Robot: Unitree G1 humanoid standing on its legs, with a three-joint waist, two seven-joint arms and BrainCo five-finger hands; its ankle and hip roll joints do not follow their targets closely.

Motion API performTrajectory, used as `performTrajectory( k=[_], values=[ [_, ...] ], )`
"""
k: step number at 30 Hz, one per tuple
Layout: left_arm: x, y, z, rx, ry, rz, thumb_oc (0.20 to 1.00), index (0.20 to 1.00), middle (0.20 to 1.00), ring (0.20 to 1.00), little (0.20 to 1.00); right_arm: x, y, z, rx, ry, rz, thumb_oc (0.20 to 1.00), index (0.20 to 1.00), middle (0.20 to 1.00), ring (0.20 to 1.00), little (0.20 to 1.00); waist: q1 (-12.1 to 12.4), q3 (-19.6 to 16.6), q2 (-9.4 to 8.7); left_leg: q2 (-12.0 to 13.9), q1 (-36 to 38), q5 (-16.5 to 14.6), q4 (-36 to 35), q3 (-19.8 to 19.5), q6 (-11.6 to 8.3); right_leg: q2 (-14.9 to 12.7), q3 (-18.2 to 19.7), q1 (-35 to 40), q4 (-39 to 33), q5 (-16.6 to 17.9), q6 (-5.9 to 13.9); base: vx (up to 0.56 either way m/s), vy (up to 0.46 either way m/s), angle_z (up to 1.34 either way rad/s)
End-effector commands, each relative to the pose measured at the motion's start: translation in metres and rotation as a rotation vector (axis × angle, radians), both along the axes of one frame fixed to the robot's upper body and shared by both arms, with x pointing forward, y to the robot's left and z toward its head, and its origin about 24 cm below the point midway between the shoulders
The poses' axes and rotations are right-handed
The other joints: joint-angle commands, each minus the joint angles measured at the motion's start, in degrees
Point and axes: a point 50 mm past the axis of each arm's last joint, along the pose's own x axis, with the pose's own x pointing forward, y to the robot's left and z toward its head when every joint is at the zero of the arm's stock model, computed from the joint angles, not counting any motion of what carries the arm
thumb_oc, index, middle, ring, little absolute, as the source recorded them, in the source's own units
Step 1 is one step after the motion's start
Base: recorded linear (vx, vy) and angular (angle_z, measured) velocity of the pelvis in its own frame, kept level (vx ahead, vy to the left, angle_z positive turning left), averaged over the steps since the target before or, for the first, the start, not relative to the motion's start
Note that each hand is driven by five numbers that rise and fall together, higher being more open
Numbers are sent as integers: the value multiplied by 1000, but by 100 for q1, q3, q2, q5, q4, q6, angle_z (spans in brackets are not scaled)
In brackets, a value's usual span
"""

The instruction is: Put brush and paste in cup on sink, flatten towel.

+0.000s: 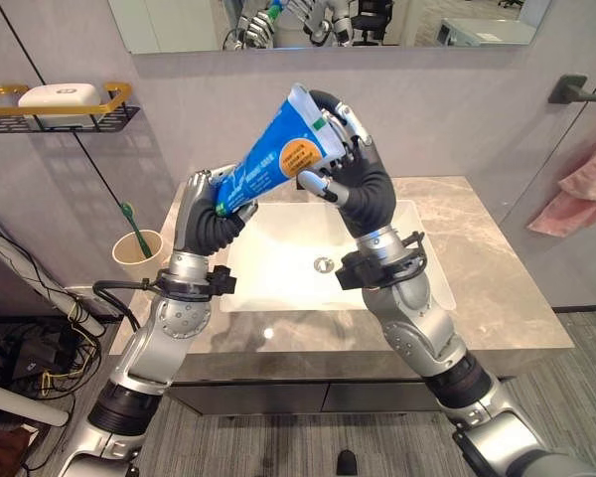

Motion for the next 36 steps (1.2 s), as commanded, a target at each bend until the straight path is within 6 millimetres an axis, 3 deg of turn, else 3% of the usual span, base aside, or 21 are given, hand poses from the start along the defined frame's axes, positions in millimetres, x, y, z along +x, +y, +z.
performTrajectory(
  k=[1, 10, 12, 20, 24, 28, 29, 30, 31, 32, 36],
  values=[
    [-10, 1, 36, 68, -187, -40, 200, 200, 200, 200, 200, 1, 7, 17, 42, -42, 69, 1000, 1000, 1000, 1000, 1000, 115, -169, -332, -208, -106, -63, 32, -79, 134, -510, 193, 414, 12, -310, 532, 0, 0, 0],
    [-11, 2, 39, 96, -183, -60, 200, 200, 200, 200, 200, -2, 15, 27, 21, -81, 109, 1000, 1000, 1000, 1000, 1000, 157, -135, -355, -237, -141, -57, 32, -86, 148, -520, 223, 370, 12, -292, 542, 0, 0, 0],
    [-12, 3, 38, 99, -174, -67, 200, 200, 200, 200, 200, -3, 16, 31, 30, -92, 119, 849, 849, 849, 849, 849, 165, -137, -361, -238, -146, -54, 32, -82, 146, -520, 223, 365, 12, -292, 545, 0, 0, 0],
    [-13, 7, 37, 110, -147, -83, 200, 200, 200, 200, 200, -6, 23, 39, 46, -114, 162, 849, 849, 849, 849, 849, 193, -127, -375, -232, -142, -57, 32, -74, 146, -519, 249, 352, 12, -280, 541, 0, 0, 0],
    [-7, -6, 34, 89, -129, -118, 200, 200, 200, 200, 200, -10, 34, 43, 74, -99, 243, 846, 846, 846, 846, 846, 163, -107, -379, -221, -131, -56, 32, -58, 148, -513, 263, 348, 12, -276, 540, 0, 0, 0],
    [-6, -8, 34, 97, -124, -125, 200, 200, 200, 200, 200, -11, 33, 44, 76, -102, 245, 740, 740, 740, 740, 740, 152, -101, -371, -216, -125, -60, 32, -49, 150, -514, 275, 345, 12, -276, 546, 0, 0, 0],
    [-6, -9, 34, 108, -117, -138, 200, 200, 200, 200, 200, -10, 35, 42, 84, -81, 259, 589, 589, 589, 589, 589, 155, -102, -361, -217, -117, -64, 32, -38, 148, -514, 278, 349, 12, -277, 545, 0, 0, 0],
    [-6, -10, 35, 111, -116, -143, 200, 200, 200, 200, 200, -10, 37, 40, 88, -69, 269, 545, 545, 545, 545, 545, 158, -102, -356, -217, -112, -65, 32, -35, 148, -513, 278, 350, 12, -279, 544, 0, 0, 0],
    [-6, -10, 35, 113, -116, -147, 200, 200, 200, 200, 200, -10, 39, 39, 88, -59, 281, 451, 451, 451, 451, 451, 157, -101, -354, -214, -112, -63, 32, -29, 145, -513, 273, 350, 12, -278, 544, 0, 0, 0],
    [-5, -11, 35, 111, -114, -154, 200, 200, 200, 200, 200, -10, 40, 38, 90, -50, 292, 200, 200, 200, 200, 200, 155, -99, -346, -211, -111, -61, 32, -27, 143, -515, 271, 351, 12, -278, 542, 0, 0, 0],
    [-5, -12, 33, 104, -105, -160, 200, 200, 200, 200, 200, -10, 39, 39, 96, -51, 284, 200, 200, 200, 200, 200, 155, -97, -336, -216, -106, -64, 32, -26, 147, -514, 279, 350, 12, -280, 539, 0, 0, 0]
  ],
)
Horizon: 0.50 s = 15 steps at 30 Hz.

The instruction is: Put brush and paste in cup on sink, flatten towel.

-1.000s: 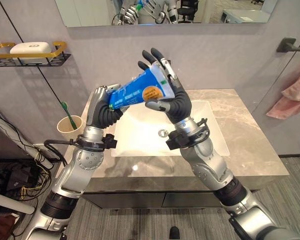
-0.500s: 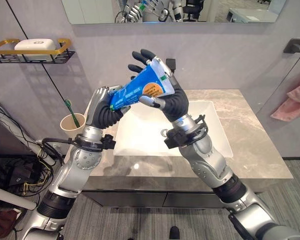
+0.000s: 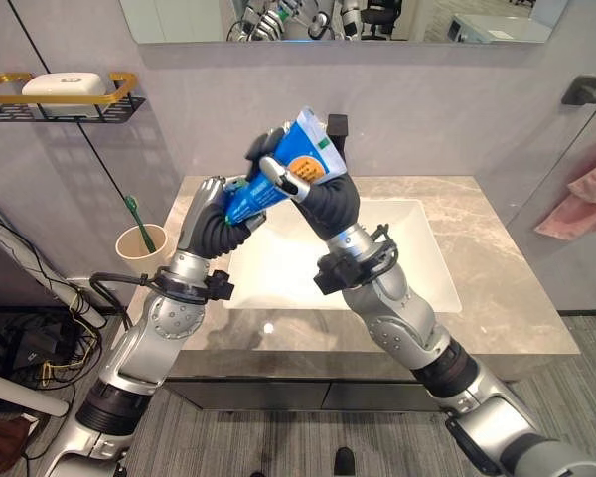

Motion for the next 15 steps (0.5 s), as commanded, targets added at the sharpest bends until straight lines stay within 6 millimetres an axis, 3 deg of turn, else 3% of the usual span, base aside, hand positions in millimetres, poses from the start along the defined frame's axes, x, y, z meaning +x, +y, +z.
performTrajectory(
  k=[1, 5, 7, 15],
  values=[
    [-4, -5, 35, 18, -146, -76, 200, 200, 200, 200, 200, -9, 10, 32, 98, -104, 77, 200, 200, 200, 200, 200, 26, -145, -254, -213, -59, -63, 32, -35, 148, -518, 262, 403, 13, -275, 534, 0, 0, 0],
    [-7, -2, 25, -78, -86, -91, 200, 200, 200, 200, 200, -8, 5, 32, 148, -91, 42, 200, 200, 200, 200, 200, 57, -135, -259, -224, -96, -1, 32, -43, 155, -522, 238, 383, 13, -228, 517, 1, 1, 0],
    [-10, 1, 17, -153, -46, -92, 1000, 1000, 1000, 1000, 1000, -8, 0, 33, 164, -101, 8, 200, 200, 200, 200, 200, 66, -126, -269, -229, -104, 0, 32, -61, 164, -525, 216, 390, 13, -229, 514, -18, 4, 0],
    [-34, 16, -20, -319, 137, -95, 1000, 1000, 1000, 1000, 1000, -8, -29, 50, 217, -209, -198, 200, 200, 200, 200, 200, 253, -81, -347, -250, -166, -42, 32, -204, 207, -553, 95, 417, 13, -288, 529, 7, 7, 1]
  ],
)
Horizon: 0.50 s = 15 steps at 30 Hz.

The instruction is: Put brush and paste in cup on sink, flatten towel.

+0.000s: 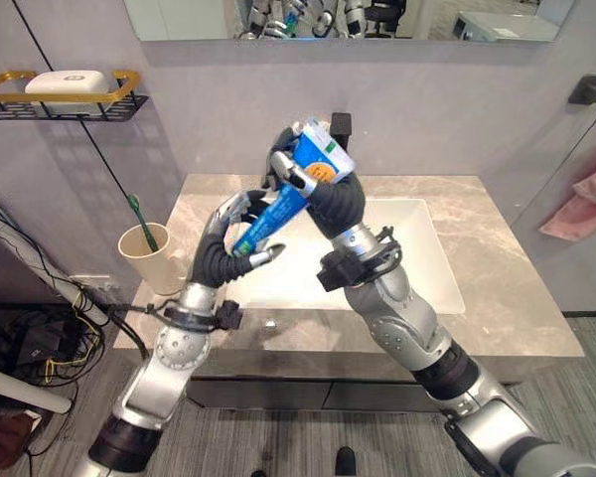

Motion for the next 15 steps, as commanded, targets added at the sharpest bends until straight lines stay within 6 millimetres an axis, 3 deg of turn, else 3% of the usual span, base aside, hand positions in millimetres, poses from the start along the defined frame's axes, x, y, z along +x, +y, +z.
performTrajectory(
  k=[1, 8, 12, 15],
  values=[
    [-7, 13, 23, 2, -110, -21, 1000, 1000, 1000, 1000, 1000, -12, -17, 52, 185, -234, -91, 200, 200, 200, 200, 200, 209, -74, -389, -259, -149, -22, 33, -203, 203, -553, 110, 408, 13, -272, 515, -37, 8, 3],
    [-32, 49, 2, 136, 13, 31, 1000, 1000, 1000, 1000, 1000, -1, -33, 92, 129, -402, -245, 200, 200, 200, 200, 200, 686, 84, -502, -396, -512, 97, 33, -543, 214, -674, -271, 316, 13, -232, 544, -36, 18, 27],
    [-34, 53, 2, 113, 25, 23, 1000, 1000, 1000, 1000, 1000, 2, -33, 96, 120, -413, -259, 200, 200, 200, 200, 200, 778, 103, -519, -454, -571, 126, 33, -653, 205, -719, -408, 330, 13, -233, 562, 4, 34, 27],
    [-27, 44, 2, 41, 12, -3, 1000, 1000, 1000, 1000, 1000, -1, -34, 98, 126, -436, -266, 200, 200, 200, 200, 200, 856, 128, -537, -525, -629, 156, 33, -880, 212, -807, -646, 418, 13, -233, 567, 18, 23, 43]
  ],
)
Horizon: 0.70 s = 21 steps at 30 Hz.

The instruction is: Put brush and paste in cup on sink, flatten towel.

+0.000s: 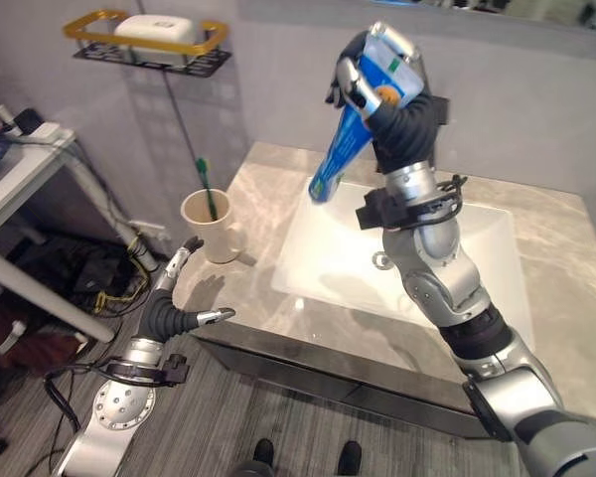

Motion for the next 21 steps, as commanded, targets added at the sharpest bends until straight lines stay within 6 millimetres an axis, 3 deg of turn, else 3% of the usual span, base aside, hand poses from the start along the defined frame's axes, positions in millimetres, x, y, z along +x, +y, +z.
performTrajectory(
  k=[1, 7, 11, 14, 21],
  values=[
    [7, -13, 32, -17, -175, -100, 1000, 1000, 1000, 1000, 1000, -23, 4, 43, 91, -235, 42, 200, 200, 200, 200, 200, -6, -100, -421, -416, -151, 34, 30, -101, 201, -636, 129, 517, 11, -93, 522, 14, 8, 38],
    [8, -12, 30, 22, -142, -153, 1000, 1000, 1000, 1000, 1000, -33, 3, 62, 109, -328, 44, 200, 200, 200, 200, 200, 108, -65, -438, -466, -176, 31, 30, -176, 240, -672, 49, 528, 11, -82, 538, 18, 26, 18],
    [5, -1, 23, 75, -76, -148, 1000, 1000, 1000, 1000, 1000, -36, 10, 74, 98, -374, 56, 200, 200, 200, 200, 200, 224, -69, -471, -473, -206, 41, 30, -236, 236, -687, -17, 537, 11, -97, 551, 7, 10, 3],
    [2, 19, 16, 181, 6, -122, 1000, 1000, 1000, 1000, 1000, -43, 21, 87, 79, -427, 77, 200, 200, 200, 200, 200, 389, -35, -500, -505, -331, 89, 30, -372, 225, -707, -159, 517, 11, -91, 572, -5, 10, 9],
    [-3, 39, 1, 195, 114, -73, 1000, 1000, 1000, 1000, 1000, -50, 34, 93, 67, -464, 118, 200, 200, 200, 200, 200, 536, 16, -544, -553, -416, 107, 30, -487, 248, -739, -271, 502, 11, -71, 598, 0, 8, 14]
  ],
)
